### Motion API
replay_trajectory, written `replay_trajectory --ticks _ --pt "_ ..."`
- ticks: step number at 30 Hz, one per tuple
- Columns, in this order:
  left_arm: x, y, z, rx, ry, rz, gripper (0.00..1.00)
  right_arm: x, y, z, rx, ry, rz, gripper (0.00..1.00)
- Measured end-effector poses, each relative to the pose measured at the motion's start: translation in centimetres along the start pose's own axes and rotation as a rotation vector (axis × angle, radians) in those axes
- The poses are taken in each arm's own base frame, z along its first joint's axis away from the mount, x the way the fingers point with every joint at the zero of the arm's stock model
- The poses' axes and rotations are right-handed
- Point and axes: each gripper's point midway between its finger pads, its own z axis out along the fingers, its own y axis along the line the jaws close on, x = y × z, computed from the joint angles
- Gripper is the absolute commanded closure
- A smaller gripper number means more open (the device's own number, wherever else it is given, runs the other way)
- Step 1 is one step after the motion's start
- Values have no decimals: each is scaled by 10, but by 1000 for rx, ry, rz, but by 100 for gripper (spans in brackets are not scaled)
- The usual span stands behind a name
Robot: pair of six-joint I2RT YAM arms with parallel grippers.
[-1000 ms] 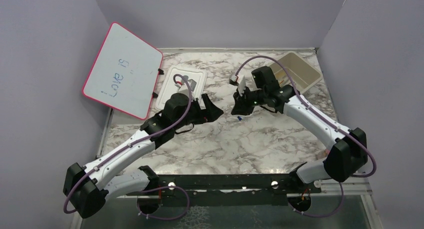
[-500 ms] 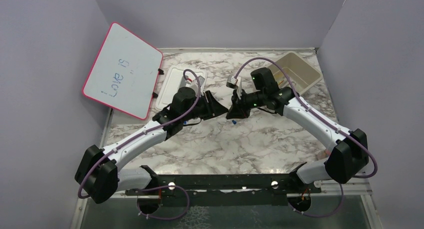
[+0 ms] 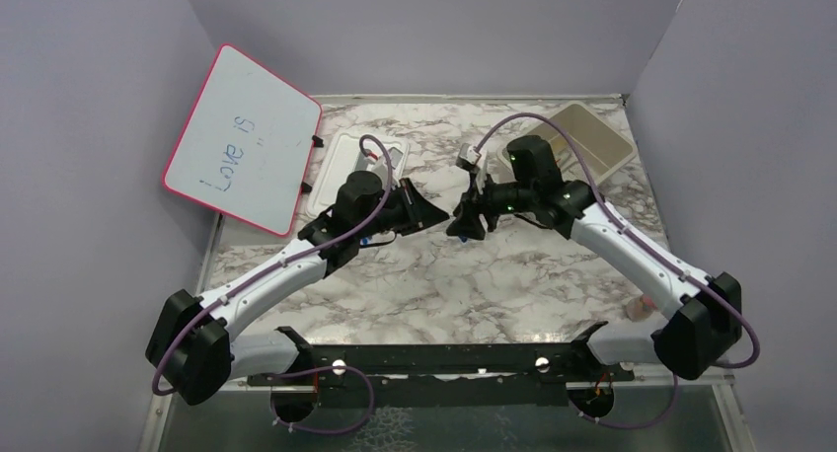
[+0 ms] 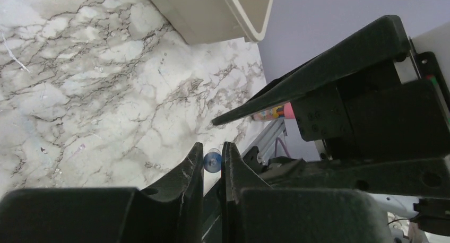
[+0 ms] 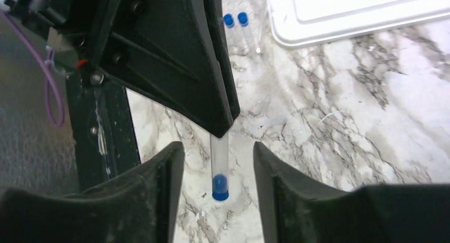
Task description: Organize the chemistry lab equipment
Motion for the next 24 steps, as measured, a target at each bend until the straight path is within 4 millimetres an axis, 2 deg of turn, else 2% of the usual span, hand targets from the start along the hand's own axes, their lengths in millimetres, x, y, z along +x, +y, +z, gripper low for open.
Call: replay_trajectory --ticks 2,5,10,13,17,20,24 --pt "-7 -4 -5 11 -22 -8 91 -9 1 -10 54 -55 0 35" --pt "-25 -15 -16 49 -90 -27 90 -29 4 -32 169 -197 59 33" --pt "-61 -44 -39 161 -242 -68 89 -66 5 -64 282 -522 353 32" --pt "-71 -57 -43 207 -281 -98 88 -74 1 -64 253 -649 566 31" --pt "-81 -68 -47 254 -321 -146 88 -77 -5 -53 176 -726 795 38" --pt "-87 -75 -50 282 -345 -169 87 -83 -6 -49 103 -785 890 47" --pt "-92 -78 -52 299 -364 -189 87 -96 -1 -54 10 -865 948 57"
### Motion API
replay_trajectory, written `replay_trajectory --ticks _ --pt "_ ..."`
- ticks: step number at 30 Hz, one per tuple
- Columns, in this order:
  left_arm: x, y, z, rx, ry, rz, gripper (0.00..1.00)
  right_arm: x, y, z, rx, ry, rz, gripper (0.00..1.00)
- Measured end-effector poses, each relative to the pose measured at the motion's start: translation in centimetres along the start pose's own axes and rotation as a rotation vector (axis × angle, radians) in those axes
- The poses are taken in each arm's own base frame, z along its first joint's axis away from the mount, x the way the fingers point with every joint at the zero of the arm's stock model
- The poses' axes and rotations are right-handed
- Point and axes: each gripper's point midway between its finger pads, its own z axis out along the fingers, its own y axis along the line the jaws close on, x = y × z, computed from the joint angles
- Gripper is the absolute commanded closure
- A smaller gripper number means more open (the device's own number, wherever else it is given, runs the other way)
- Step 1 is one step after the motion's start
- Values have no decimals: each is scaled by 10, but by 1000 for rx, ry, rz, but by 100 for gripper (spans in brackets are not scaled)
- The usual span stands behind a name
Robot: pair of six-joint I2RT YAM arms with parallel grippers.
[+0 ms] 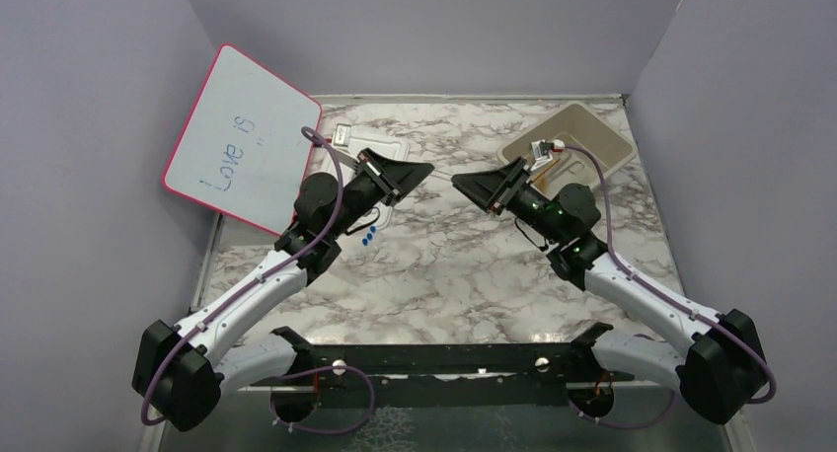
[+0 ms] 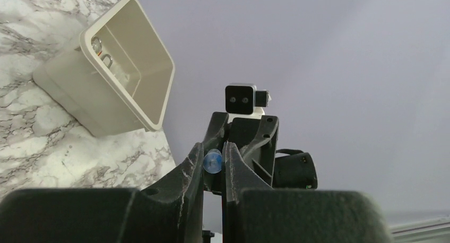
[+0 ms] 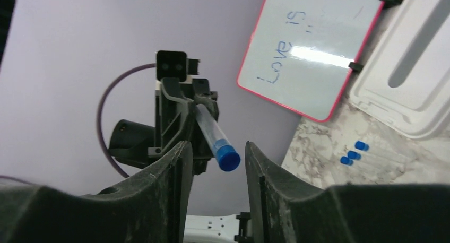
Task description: Organize the chemistry lab equipment
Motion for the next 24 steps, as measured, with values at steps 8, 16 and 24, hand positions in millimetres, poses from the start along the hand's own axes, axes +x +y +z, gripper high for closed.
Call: replay_trajectory --ticks 8,16,24 --pt "-4 -5 0 29 -22 -28 87 -8 18 -2 -84 -47 84 74" --pt "-4 -7 0 38 -25 -38 39 -9 20 -2 -99 -51 99 83" --pt "-20 33 -17 -126 -112 46 10 -9 6 10 47 8 -83 82"
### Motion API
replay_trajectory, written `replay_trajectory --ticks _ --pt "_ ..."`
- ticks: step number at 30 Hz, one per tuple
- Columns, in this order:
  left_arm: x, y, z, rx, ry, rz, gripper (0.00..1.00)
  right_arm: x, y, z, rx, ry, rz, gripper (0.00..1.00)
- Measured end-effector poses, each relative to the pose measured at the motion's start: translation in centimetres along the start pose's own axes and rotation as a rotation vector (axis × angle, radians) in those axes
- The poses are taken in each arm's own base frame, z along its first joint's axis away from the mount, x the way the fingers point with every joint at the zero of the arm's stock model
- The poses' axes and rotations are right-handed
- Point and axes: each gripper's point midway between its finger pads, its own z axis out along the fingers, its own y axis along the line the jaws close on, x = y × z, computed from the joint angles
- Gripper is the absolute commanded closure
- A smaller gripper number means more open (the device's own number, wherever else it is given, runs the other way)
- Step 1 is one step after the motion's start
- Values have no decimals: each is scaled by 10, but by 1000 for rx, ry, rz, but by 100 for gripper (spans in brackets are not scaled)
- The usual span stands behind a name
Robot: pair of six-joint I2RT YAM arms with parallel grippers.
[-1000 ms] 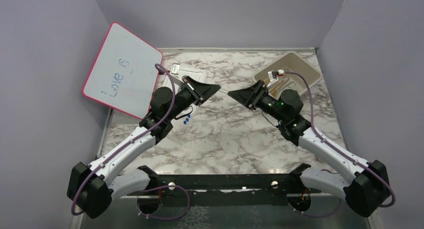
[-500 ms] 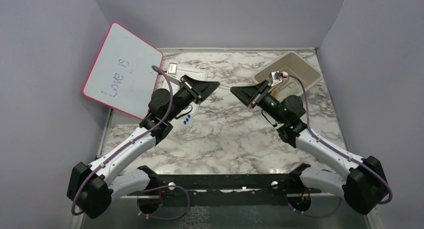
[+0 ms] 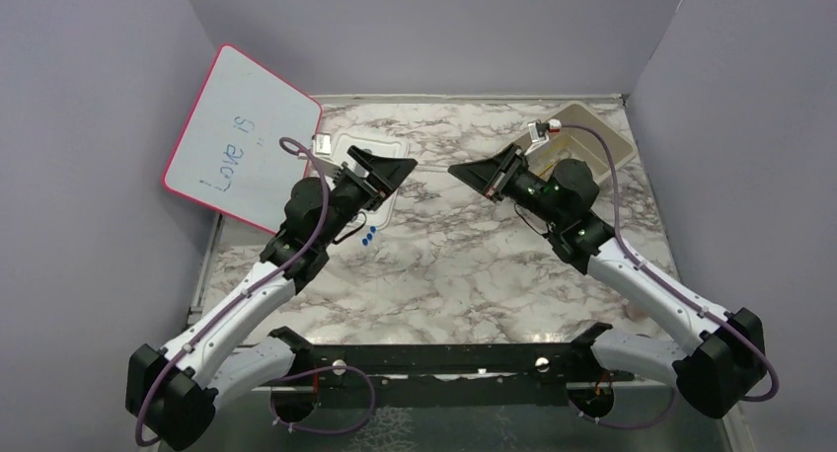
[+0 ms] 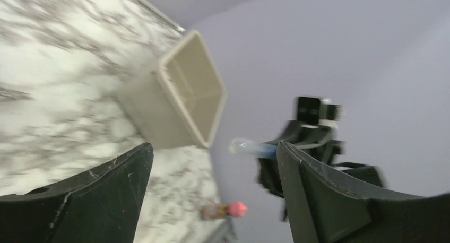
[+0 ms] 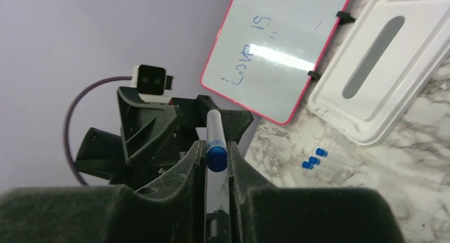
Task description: Organize the chemistry lab equipment
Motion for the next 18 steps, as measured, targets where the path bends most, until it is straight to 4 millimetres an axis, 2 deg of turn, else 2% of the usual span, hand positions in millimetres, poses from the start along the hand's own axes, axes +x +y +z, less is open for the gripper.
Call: replay_trajectory --ticks 3,8,11,15,18 --pt "-23 9 -10 -107 -75 124 10 -8 7 10 48 46 -142 82" --pt "-73 -5 -38 -258 -204 445 10 -3 -10 25 189 196 -348 81" --pt "-103 -19 -57 -346 -263 631 10 27 -35 29 291 331 -422 80" --pt "-136 -44 -81 -418 -333 805 10 90 -65 28 414 538 -515 80" --pt "-153 -56 -101 -466 -378 890 10 132 -75 31 476 656 -601 80"
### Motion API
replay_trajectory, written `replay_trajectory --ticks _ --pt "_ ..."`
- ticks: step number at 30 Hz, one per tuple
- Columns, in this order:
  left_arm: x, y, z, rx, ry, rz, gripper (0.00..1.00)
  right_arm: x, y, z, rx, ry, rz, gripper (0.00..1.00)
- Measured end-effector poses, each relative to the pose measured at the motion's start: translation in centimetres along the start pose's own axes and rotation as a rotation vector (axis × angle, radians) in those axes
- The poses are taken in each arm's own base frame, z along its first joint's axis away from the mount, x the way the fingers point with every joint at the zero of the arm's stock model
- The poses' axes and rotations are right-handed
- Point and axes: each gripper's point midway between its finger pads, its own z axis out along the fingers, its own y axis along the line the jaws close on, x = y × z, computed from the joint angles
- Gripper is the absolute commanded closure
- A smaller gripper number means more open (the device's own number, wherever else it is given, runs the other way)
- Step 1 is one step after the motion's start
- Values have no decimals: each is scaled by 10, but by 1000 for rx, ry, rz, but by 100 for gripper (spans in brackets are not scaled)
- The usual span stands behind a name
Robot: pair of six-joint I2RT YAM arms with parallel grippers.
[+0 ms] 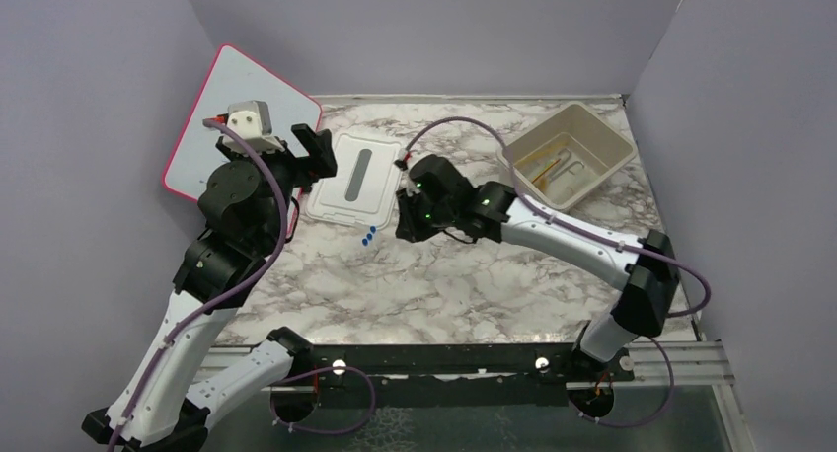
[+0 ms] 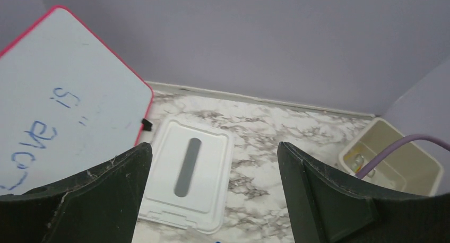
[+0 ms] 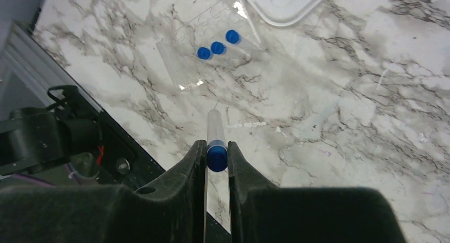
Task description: Organize the chemistry lab equipment
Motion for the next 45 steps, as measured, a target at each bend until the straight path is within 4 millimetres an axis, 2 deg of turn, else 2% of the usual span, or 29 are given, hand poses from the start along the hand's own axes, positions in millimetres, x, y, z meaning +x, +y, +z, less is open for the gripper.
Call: replay_trajectory --ticks 2,7,11,17,25,30,37,42,45 --pt "-10 9 -6 -29 -19 40 10 11 19 17 29 51 -71 80" --pt "-27 27 -19 -95 -52 106 9 23 50 53 84 111 -188 80" --pt "-35 33 -27 -109 -73 114 9 26 57 76 133 132 -238 80" --pt "-31 34 -28 -112 -57 124 9 25 56 100 195 143 -279 80" --pt "-25 36 -28 -117 -37 136 9 29 51 117 225 162 -298 78" --pt "-20 37 -27 -119 -26 143 9 38 45 121 243 191 -307 78" --pt "-17 38 -27 -121 -18 148 10 38 44 125 252 201 -312 75" --pt "-15 38 -26 -121 -15 150 9 42 43 132 261 218 -315 68" --pt "-15 38 -26 -121 -15 150 9 46 41 135 268 233 -317 59"
